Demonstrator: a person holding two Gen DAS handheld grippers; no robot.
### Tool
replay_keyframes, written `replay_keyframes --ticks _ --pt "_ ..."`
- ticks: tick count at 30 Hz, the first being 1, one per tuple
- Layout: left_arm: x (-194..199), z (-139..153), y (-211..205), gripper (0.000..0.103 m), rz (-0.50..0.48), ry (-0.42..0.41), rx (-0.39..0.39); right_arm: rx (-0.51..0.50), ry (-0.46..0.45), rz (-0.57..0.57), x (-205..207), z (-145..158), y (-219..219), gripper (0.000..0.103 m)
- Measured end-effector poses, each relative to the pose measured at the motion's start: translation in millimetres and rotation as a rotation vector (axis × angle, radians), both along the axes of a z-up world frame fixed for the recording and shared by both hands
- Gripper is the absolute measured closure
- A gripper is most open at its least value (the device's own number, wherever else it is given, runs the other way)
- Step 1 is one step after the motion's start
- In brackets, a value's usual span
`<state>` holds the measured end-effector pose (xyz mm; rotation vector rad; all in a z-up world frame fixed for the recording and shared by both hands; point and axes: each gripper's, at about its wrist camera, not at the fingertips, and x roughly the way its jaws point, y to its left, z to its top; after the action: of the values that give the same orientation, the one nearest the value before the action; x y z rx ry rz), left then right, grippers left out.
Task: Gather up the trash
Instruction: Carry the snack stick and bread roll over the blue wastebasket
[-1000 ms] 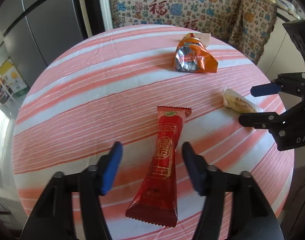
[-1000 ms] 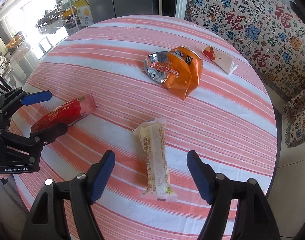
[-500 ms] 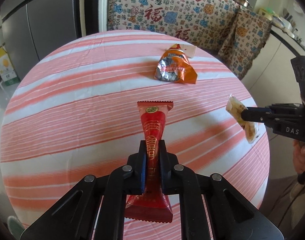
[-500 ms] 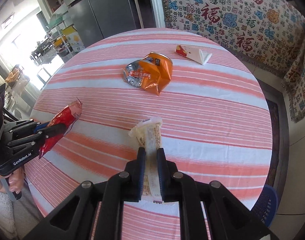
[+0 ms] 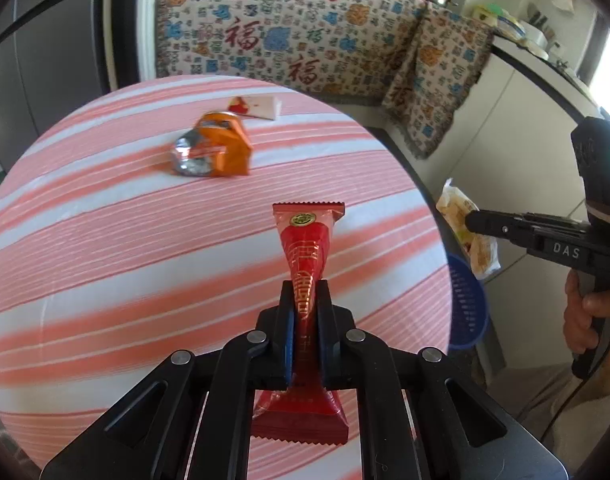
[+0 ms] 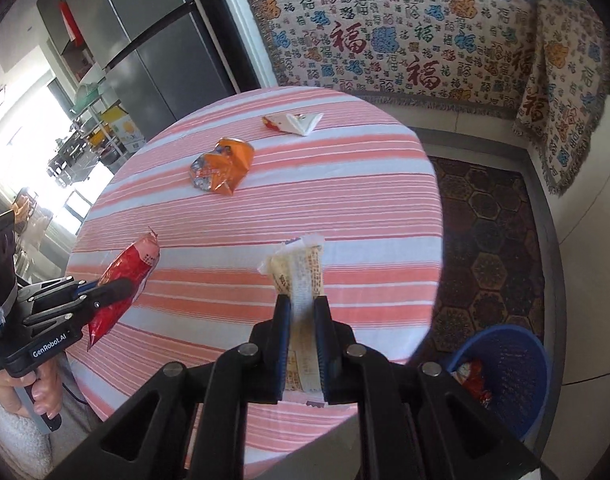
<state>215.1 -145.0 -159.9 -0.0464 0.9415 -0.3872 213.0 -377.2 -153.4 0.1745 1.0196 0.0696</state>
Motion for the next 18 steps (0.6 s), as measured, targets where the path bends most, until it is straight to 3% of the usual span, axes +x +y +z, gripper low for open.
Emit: replay_keyframes --ticks 8,18 --pt "-8 0 -109 0.096 -0.159 0.021 -0.016 -0.032 -0.034 -0.205 -45 12 -101 0.091" --pt "1 -21 -228 0.096 -0.285 0.059 -0.049 -0.059 0.005 -0.460 -94 -25 -208 0.091"
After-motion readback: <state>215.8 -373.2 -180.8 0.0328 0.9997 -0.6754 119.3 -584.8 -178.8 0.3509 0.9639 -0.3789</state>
